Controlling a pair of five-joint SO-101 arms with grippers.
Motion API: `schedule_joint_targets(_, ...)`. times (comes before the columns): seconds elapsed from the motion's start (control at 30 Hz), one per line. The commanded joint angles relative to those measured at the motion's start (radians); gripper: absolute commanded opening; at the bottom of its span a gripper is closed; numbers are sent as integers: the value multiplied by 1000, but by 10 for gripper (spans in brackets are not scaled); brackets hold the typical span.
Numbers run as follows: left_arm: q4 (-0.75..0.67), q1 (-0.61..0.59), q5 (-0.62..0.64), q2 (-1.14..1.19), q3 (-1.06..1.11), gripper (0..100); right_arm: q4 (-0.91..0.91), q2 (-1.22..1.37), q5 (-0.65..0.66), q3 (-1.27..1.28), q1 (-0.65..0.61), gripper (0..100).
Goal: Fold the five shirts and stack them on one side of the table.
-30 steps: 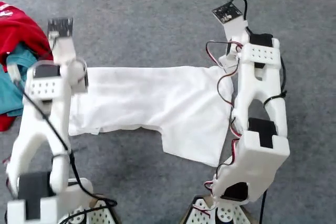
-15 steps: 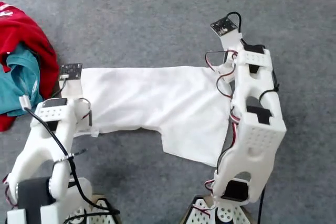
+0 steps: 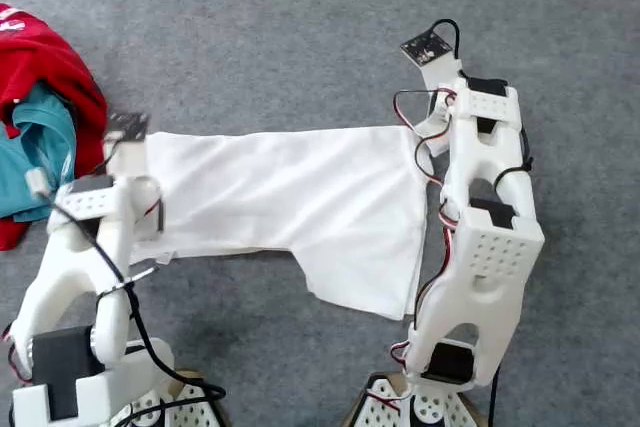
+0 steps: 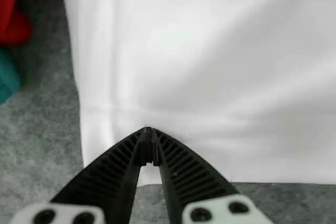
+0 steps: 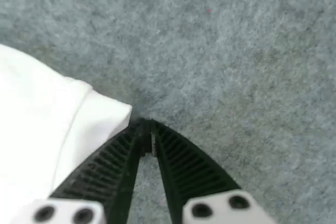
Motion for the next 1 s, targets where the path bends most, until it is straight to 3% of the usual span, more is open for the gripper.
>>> schedule_joint_targets(0.0, 92, 114, 48, -3, -205, 29, 40, -96, 3, -45, 37, 15)
schedule_joint_targets(0.13, 198, 166, 51, 5, -423, 30, 58, -216, -6, 8, 35, 15)
schedule_joint_targets(0.27, 207, 134, 48, 11, -564, 31, 26, -311, -28, 101, 26, 15)
schedule_joint_targets(0.4, 14, 71, 49, 84, -516, 32, -48, -381, -26, 208, -8, 15)
schedule_joint_targets(0.57, -160, 18, 9, 381, -506, 30, -126, -387, -28, 315, -121, 15)
schedule_joint_targets(0.73, -120, -27, 38, 677, -710, 29, -166, -337, -26, 323, -98, 15)
schedule_joint_targets(0.87, 60, -41, 38, 772, -903, 29, -166, -251, 23, 282, -32, 15)
schedule_joint_targets(0.97, 71, -53, 38, 813, -926, 29, -138, -162, 51, 242, 9, 15)
